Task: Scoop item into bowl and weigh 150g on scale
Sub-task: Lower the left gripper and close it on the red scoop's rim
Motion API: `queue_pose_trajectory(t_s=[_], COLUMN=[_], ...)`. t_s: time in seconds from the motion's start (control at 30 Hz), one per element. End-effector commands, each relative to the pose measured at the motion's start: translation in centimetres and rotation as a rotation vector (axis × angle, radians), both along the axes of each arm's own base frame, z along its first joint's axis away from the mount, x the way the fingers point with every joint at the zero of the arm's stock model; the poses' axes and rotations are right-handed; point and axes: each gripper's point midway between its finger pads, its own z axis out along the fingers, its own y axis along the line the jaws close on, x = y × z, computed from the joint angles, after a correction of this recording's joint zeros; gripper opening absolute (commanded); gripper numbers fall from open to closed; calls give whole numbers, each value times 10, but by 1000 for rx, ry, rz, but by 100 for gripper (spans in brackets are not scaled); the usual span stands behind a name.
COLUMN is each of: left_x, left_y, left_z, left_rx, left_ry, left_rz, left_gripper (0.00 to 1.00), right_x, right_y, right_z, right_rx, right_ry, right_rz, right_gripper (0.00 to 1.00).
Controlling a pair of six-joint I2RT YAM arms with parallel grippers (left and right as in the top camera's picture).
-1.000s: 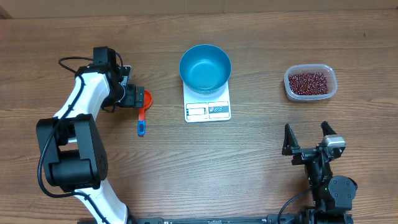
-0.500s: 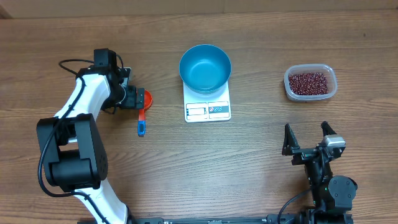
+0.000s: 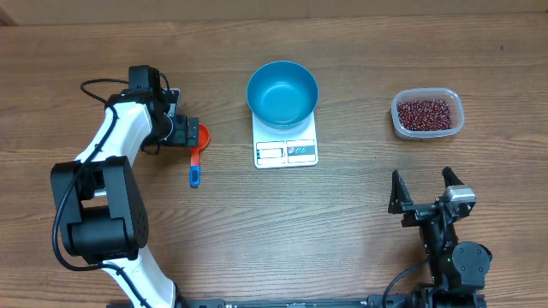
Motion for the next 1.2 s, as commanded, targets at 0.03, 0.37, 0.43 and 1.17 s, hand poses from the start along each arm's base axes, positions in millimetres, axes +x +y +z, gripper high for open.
queue_pose_trajectory(t_s=[0.03, 0.37, 0.43, 1.17], left_x=[2, 2, 4, 6], left_y=[2, 2, 3, 3], left_z=[-4, -7, -9, -10], left_rx=[3, 5, 5, 6], left_ry=[-3, -11, -24, -34], left_rz=[18, 17, 18, 18], left_gripper=[99, 100, 100, 92], right_x=[0, 0, 0, 0], right_y=[-1, -1, -1, -1], right_z=[-2, -2, -2, -2], right_rx=[3, 3, 3, 3], right_ry=[-5, -5, -5, -5], right_rz=[-6, -6, -6, -6], right_gripper=[100, 100, 100, 100])
